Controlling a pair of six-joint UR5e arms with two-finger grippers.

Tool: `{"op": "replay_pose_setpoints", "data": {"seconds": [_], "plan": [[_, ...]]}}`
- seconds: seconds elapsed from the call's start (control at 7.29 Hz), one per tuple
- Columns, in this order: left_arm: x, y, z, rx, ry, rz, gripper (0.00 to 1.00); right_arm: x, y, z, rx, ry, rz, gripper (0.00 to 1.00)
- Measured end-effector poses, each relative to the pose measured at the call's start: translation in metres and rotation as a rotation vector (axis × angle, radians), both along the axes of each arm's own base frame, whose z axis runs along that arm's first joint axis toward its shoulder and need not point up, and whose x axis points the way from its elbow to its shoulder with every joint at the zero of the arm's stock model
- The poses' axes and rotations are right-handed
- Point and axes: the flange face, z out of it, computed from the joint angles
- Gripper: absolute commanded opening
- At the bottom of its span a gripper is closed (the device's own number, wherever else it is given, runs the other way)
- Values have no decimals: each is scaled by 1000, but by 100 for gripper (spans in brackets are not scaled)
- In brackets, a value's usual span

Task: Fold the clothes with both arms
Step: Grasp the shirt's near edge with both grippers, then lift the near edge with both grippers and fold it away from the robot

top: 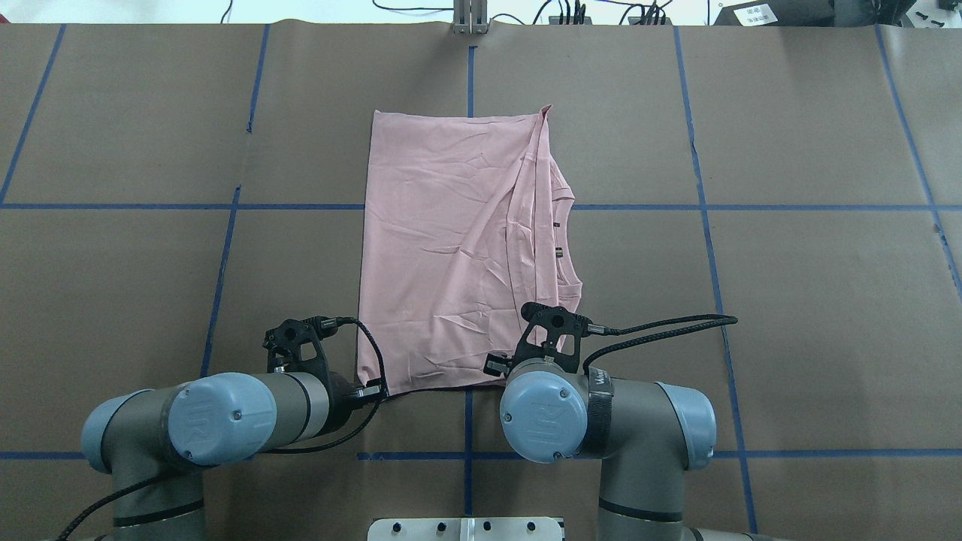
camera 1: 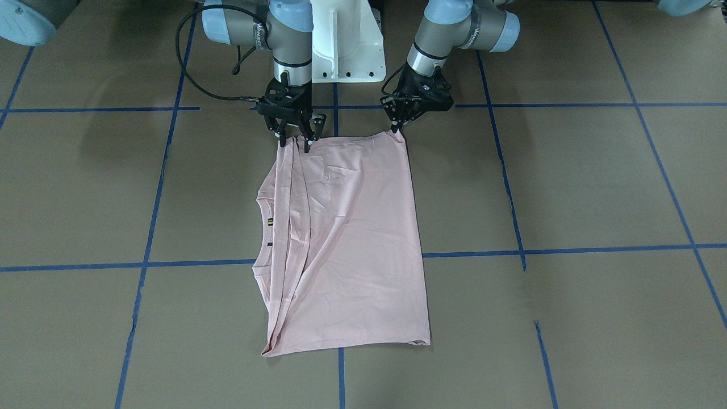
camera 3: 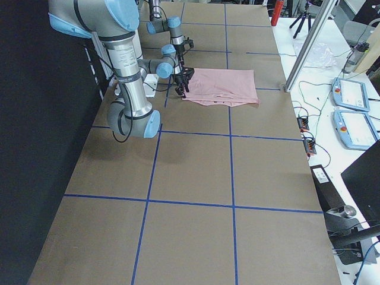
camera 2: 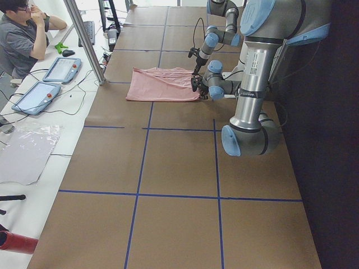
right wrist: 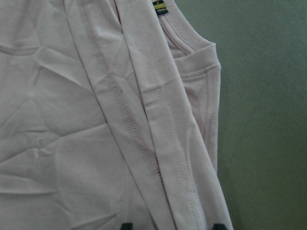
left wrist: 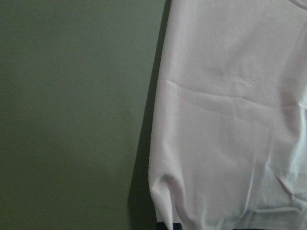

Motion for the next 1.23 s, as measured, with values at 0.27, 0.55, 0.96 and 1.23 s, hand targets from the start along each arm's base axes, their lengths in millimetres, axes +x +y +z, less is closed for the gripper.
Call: {"op": "replay_pose_setpoints", "data": {"seconds": [0.27,0.55,0.96,1.23], "plan": [[0,0,0,0,1,0,0,-1,0,1,-5,-1,10,0],[0,0,-1,1,3,0,0,-2,-2,2,-19,-9,31,0],[0,0,-4,2,8,0,0,1,-7,1,-21,-15,44,0],[-15,0,-24,19,20,9,0,19,-8,-19,-13,-55,44,0]]}}
